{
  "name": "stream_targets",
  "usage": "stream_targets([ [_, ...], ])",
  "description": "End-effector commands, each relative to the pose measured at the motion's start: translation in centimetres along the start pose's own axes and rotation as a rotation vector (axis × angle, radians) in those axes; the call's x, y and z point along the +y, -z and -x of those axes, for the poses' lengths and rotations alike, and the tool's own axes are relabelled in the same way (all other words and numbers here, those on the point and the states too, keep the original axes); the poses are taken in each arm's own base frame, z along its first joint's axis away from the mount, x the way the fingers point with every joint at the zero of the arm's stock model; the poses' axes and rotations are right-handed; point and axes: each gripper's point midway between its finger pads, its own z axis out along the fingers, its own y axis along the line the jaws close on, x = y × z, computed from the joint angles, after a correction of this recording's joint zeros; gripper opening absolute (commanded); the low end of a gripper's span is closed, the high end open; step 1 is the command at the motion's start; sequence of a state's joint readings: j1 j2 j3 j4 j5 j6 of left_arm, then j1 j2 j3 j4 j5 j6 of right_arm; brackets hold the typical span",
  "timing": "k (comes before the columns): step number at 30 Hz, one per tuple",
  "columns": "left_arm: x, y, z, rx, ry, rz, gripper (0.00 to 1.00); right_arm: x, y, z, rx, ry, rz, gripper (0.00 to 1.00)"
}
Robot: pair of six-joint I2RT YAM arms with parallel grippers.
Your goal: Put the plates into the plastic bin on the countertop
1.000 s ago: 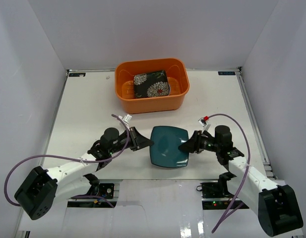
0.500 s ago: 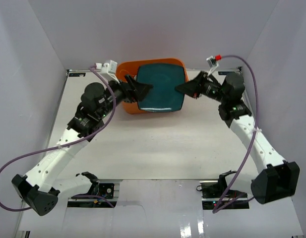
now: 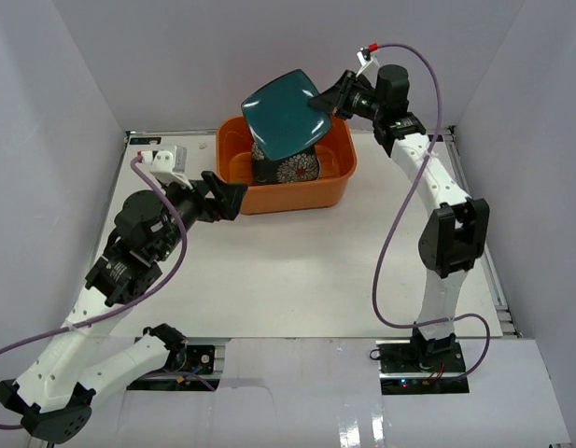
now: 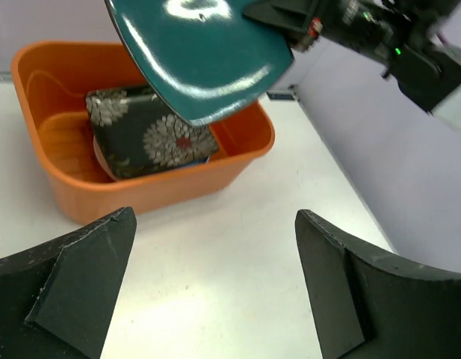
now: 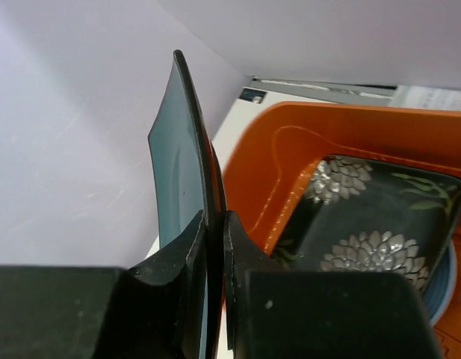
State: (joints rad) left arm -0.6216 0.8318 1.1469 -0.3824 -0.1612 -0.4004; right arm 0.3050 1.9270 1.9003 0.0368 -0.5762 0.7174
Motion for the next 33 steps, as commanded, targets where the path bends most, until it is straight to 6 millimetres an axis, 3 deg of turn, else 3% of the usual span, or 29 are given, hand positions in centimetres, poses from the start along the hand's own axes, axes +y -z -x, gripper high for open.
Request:
stream_targets([
  [1,0.7,1.8,-1.6,0.039,-0.008,0.005,0.98,2.0,-1.0,4.5,-0.114,0.011,0.049,0.08],
  [9,2.0,2.0,-3.5,0.090,-0.029,0.044,0.98,-0.8,-3.7,4.8,-0.162,-0.086,0.044,0.08],
  [19,2.1,1.5,-6.1,0.155,-0.033,0.022,0.98,-7.6,-6.5,-1.8,-0.090,-0.138,-0.104,0.08],
  [25,2.1,1.5,-6.6,0.167,-0.032,0.017,0.98,-9.2,-7.3,-3.7,-0.065,-0.149,-0.127,0.08],
  [33,2.2,1.2,-7.3,0.182,-0.028,0.014,0.98,-11.3,-6.7,-5.9,-0.044,-0.155,-0.178,0.08],
])
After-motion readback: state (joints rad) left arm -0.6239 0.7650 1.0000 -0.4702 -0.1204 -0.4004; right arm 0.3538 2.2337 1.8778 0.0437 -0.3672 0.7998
